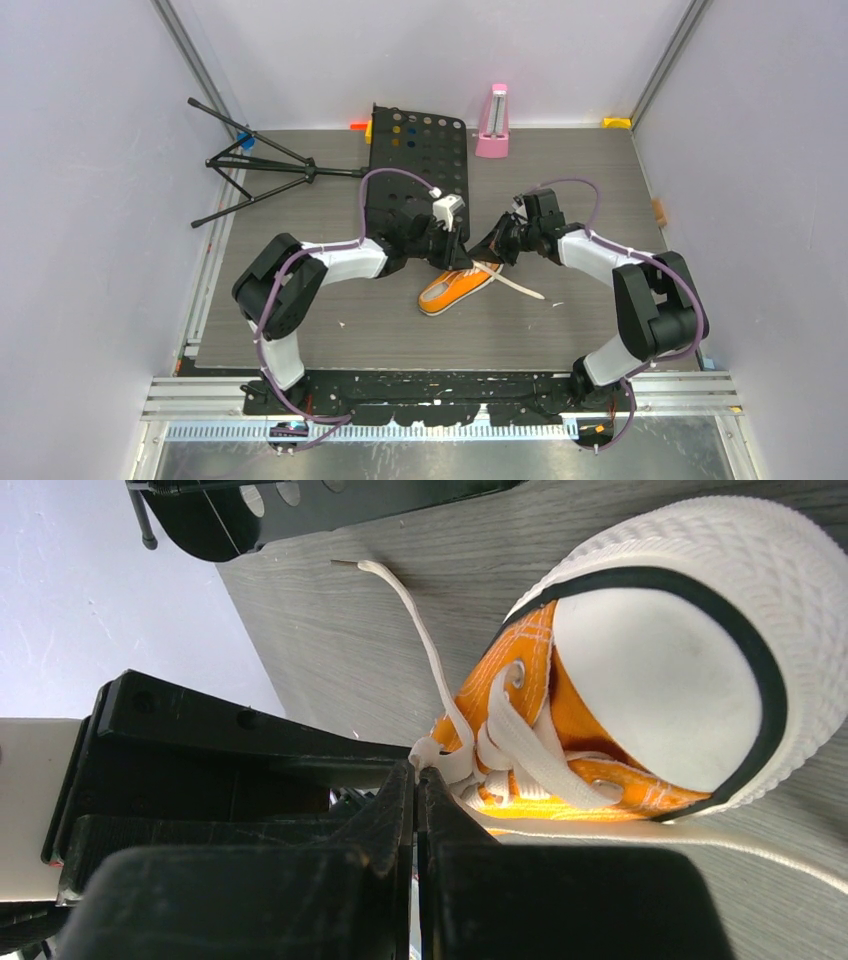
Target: Tie the shoes
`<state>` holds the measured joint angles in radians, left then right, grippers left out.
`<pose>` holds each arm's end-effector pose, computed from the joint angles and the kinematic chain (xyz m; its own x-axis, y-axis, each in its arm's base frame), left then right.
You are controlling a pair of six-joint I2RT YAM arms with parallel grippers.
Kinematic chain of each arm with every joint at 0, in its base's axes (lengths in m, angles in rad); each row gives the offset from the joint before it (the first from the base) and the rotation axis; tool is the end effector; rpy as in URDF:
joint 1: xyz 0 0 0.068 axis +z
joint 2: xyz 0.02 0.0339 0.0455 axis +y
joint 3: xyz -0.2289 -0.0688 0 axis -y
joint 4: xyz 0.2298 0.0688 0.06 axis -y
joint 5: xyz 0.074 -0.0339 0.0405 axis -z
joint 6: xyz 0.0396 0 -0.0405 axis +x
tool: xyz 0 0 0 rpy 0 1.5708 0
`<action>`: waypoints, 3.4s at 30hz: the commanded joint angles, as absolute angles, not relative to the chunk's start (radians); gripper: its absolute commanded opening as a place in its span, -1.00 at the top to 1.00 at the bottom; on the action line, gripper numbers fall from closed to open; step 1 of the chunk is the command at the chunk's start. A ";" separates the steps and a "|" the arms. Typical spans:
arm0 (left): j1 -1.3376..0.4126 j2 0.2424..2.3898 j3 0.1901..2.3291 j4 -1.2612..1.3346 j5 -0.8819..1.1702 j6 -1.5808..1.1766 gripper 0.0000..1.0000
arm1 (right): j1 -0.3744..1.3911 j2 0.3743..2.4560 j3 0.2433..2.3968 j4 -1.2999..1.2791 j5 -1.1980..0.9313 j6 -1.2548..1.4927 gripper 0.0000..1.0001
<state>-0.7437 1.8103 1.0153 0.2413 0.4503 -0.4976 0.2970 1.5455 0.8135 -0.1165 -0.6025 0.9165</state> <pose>0.2616 -0.2641 0.1562 -0.7611 0.1162 -0.6382 0.5903 0.5319 -0.6071 0.2762 0.1080 0.1534 -0.9122 0.4045 -0.0650 0.2045 0.5870 0.7833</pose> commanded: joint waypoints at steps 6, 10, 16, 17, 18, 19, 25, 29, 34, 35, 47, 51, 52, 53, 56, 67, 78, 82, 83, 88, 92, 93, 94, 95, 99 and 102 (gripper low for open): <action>-0.739 1.855 0.972 0.464 0.480 -0.532 0.44 | 0.293 1.577 0.745 0.116 -0.652 1.057 1.00; -0.739 1.873 0.953 0.559 0.472 -0.581 0.51 | 0.293 1.571 0.705 0.170 -0.648 1.124 1.00; -0.739 1.872 0.952 0.586 0.472 -0.613 1.00 | 0.293 1.549 0.674 0.210 -0.654 1.161 1.00; -0.739 1.863 0.950 0.579 0.475 -0.611 1.00 | 0.293 1.545 0.675 0.209 -0.653 1.161 1.00; -0.738 1.852 0.950 0.565 0.479 -0.607 1.00 | 0.293 1.542 0.675 0.209 -0.653 1.160 1.00; -0.738 1.838 0.949 0.543 0.481 -0.601 1.00 | 0.293 1.542 0.680 0.207 -0.651 1.155 1.00; -0.735 1.743 1.007 0.254 0.477 -0.503 1.00 | 0.291 1.530 0.757 0.078 -0.616 1.034 1.00; -0.735 1.717 1.100 -0.021 0.459 -0.417 1.00 | 0.291 1.505 0.812 -0.049 -0.571 0.940 1.00; -0.735 1.715 1.189 -0.253 0.438 -0.330 1.00 | 0.291 1.471 0.827 -0.122 -0.524 0.864 1.00; -0.735 1.718 1.200 -0.276 0.435 -0.315 1.00 | 0.292 1.465 0.824 -0.125 -0.519 0.858 1.00; -0.765 1.773 1.413 -0.665 0.360 -0.125 1.00 | 0.321 1.436 0.747 -0.080 -0.465 0.838 1.00; -0.765 1.786 1.417 -0.673 0.353 -0.113 1.00 | 0.330 1.439 0.739 -0.065 -0.449 0.832 1.00; -0.767 1.785 1.412 -0.661 0.352 -0.111 1.00 | 0.330 1.437 0.736 -0.057 -0.448 0.834 1.00; -0.767 1.784 1.406 -0.648 0.350 -0.112 1.00 | 0.331 1.435 0.731 -0.054 -0.448 0.833 1.00; -0.767 1.768 1.372 -0.588 0.352 -0.121 1.00 | 0.334 1.436 0.732 -0.052 -0.449 0.836 1.00; -0.765 1.722 1.275 -0.289 0.361 -0.149 0.95 | 0.340 1.445 0.754 -0.016 -0.494 0.898 1.00; -0.738 1.722 1.238 -0.164 0.419 -0.238 1.00 | 0.341 1.452 0.755 -0.021 -0.497 0.899 1.00; -0.738 1.757 1.251 -0.165 0.449 -0.250 1.00 | 0.341 1.451 0.757 -0.021 -0.498 0.899 1.00; -0.738 1.764 1.253 -0.165 0.445 -0.254 1.00 | 0.341 1.451 0.758 -0.021 -0.498 0.901 1.00; -0.738 1.798 1.256 -0.138 0.474 -0.275 1.00 | 0.341 1.452 0.757 -0.020 -0.499 0.902 1.00; -0.738 1.818 1.267 -0.149 0.480 -0.283 1.00 | 0.341 1.451 0.761 -0.021 -0.499 0.903 1.00; -0.738 1.819 1.266 -0.153 0.479 -0.285 1.00 | 0.341 1.451 0.762 -0.021 -0.499 0.903 1.00; -0.738 1.818 1.264 -0.156 0.474 -0.285 1.00 | 0.340 1.452 0.762 -0.021 -0.499 0.903 1.00; -0.738 1.818 1.262 -0.158 0.466 -0.288 1.00 | 0.340 1.453 0.762 -0.021 -0.499 0.903 1.00; -0.731 1.825 1.263 -0.177 0.440 -0.310 1.00 | 0.341 1.456 0.760 -0.018 -0.499 0.904 1.00; -0.727 1.827 1.249 -0.144 0.477 -0.327 1.00 | 0.341 1.457 0.761 -0.018 -0.500 0.904 1.00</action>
<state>-0.7372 1.8248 1.2427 -0.1909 0.4469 -0.2985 0.3347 1.4536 0.7383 -0.0593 -0.4847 0.8948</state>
